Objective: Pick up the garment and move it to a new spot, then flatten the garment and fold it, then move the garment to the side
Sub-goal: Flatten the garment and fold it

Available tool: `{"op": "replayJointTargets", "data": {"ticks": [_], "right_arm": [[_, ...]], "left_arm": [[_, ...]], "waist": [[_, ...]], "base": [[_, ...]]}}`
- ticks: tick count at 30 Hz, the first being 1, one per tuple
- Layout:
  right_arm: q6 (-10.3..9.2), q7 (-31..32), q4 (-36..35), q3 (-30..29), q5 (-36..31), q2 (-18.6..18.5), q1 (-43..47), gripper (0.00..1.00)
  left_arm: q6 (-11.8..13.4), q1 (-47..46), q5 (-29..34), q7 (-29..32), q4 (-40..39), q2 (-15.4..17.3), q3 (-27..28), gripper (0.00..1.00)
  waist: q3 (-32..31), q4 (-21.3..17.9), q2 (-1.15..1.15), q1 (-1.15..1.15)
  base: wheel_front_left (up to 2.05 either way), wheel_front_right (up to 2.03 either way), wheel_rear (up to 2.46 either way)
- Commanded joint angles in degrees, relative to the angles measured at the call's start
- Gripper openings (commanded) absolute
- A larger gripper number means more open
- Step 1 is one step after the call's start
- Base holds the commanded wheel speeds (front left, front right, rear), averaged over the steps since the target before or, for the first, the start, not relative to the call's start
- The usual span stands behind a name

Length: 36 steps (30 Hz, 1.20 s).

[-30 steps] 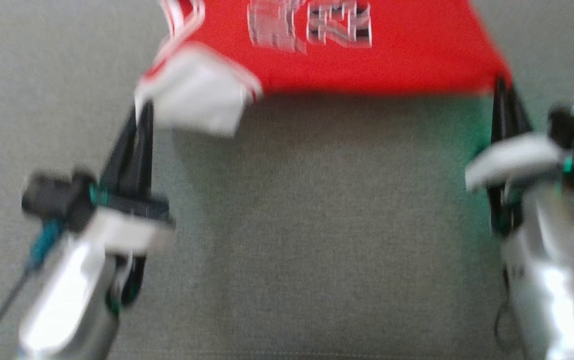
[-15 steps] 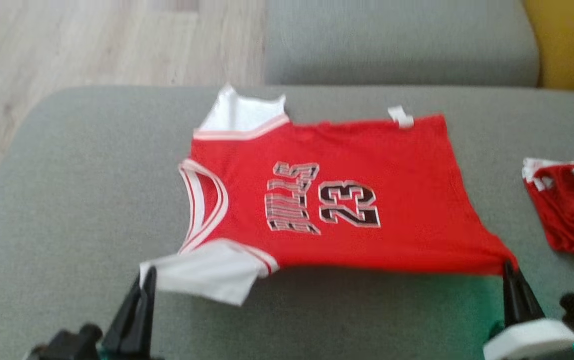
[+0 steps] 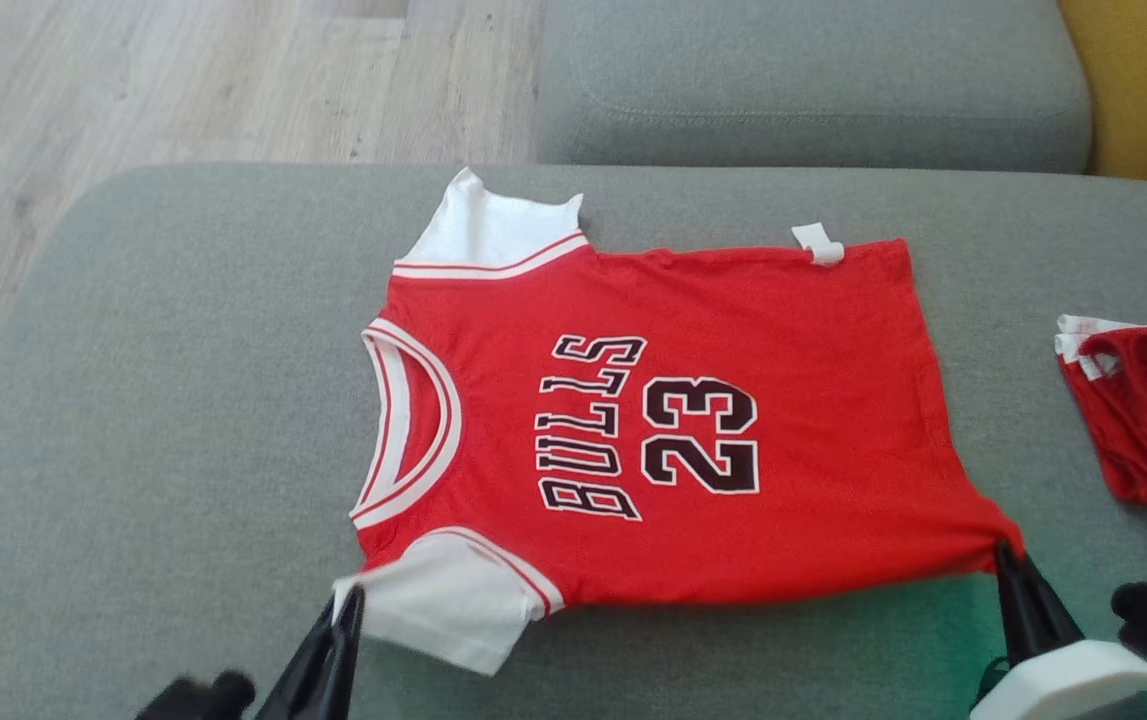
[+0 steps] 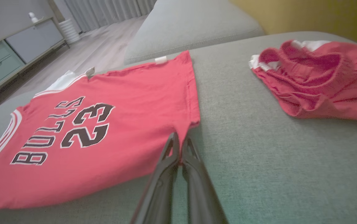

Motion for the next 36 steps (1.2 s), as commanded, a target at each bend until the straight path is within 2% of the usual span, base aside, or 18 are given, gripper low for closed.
{"op": "replayJointTargets", "data": {"ticks": [1,9,16,23,27,36], "right_arm": [[0.37,0.89,-1.42,1.21,-0.68,-0.55,-3.00,0.00],[0.37,4.35,0.79,1.78,-1.40,-0.54,-9.48,0.00],[0.37,7.05,5.58,1.35,-1.59,-0.54,-19.16,0.00],[0.37,8.79,12.23,1.94,-1.96,-0.54,-27.85,0.00],[0.37,10.56,16.07,2.38,-4.55,-0.54,-32.47,0.00],[0.37,13.32,21.42,2.64,-8.65,-0.54,-38.62,0.00]], "left_arm": [[-1.09,-5.90,0.10,0.02,-0.01,-0.24,1.35,0.00],[-7.92,-22.21,3.21,2.60,10.33,-1.67,-1.77,0.00],[-11.96,-36.65,3.54,3.43,20.37,-3.50,-0.76,0.00],[-14.01,-43.80,2.45,2.99,30.44,-4.57,0.51,0.00],[-14.80,-47.37,2.56,2.35,35.58,-5.09,0.69,0.00],[-15.61,-50.59,1.99,1.50,41.75,-6.39,0.51,0.00]], "waist": [[0.67,0.22,0.00,0.00],[3.68,-0.09,0.00,0.00],[7.27,-1.97,0.00,0.00],[10.33,-3.51,0.00,0.00],[11.37,-3.75,0.00,0.00],[11.76,-3.68,0.00,0.00]], "base": [[0.00,0.00,0.00],[0.00,0.00,0.00],[0.00,0.00,0.00],[0.00,0.00,0.00],[0.00,0.00,0.00],[0.00,0.00,0.00]]}}
